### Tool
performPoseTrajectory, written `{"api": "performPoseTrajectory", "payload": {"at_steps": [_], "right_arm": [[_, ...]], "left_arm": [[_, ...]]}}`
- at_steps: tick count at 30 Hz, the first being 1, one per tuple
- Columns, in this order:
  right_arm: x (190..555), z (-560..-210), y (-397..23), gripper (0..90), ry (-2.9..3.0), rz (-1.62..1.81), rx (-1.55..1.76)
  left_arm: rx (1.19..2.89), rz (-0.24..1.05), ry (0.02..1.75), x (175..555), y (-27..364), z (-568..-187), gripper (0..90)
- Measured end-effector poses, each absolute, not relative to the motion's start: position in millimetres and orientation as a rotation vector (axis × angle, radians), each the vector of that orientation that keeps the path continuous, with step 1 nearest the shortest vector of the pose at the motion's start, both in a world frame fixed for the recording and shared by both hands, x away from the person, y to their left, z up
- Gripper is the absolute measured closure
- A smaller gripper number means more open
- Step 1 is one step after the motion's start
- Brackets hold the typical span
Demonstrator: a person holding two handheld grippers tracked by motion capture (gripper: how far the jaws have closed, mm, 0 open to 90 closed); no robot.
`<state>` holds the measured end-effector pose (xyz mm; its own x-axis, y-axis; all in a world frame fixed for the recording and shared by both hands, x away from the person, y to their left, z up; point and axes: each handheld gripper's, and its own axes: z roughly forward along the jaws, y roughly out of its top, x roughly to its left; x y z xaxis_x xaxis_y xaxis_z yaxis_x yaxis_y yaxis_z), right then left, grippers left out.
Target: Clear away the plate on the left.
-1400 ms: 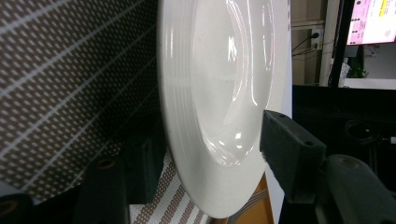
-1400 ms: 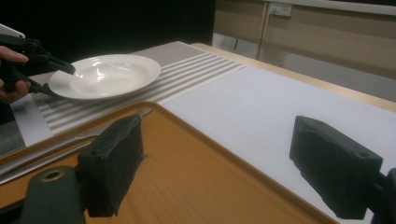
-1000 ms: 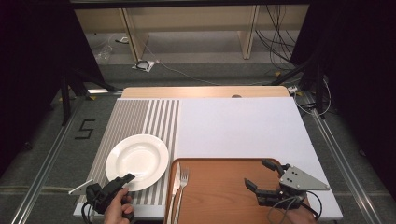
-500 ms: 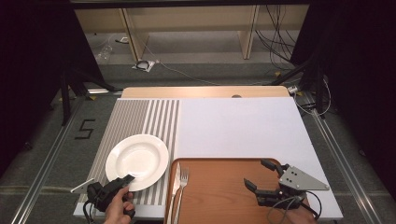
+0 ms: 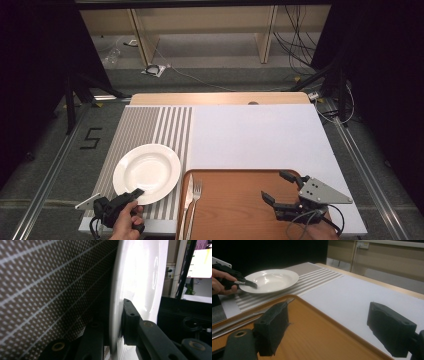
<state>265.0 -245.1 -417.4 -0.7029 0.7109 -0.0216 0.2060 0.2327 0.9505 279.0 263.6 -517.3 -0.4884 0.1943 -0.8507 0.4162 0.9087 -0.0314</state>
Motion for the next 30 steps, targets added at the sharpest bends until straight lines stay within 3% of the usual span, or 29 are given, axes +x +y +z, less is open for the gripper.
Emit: {"api": "performPoseTrajectory", "payload": {"at_steps": [30], "right_arm": [[264.8, -417.2, -245.7, 18.4, 2.054, 1.482, 0.837]], "left_arm": [[0.511, -0.374, 1.978, 281.3, 257.2, -503.3, 80.2]]}}
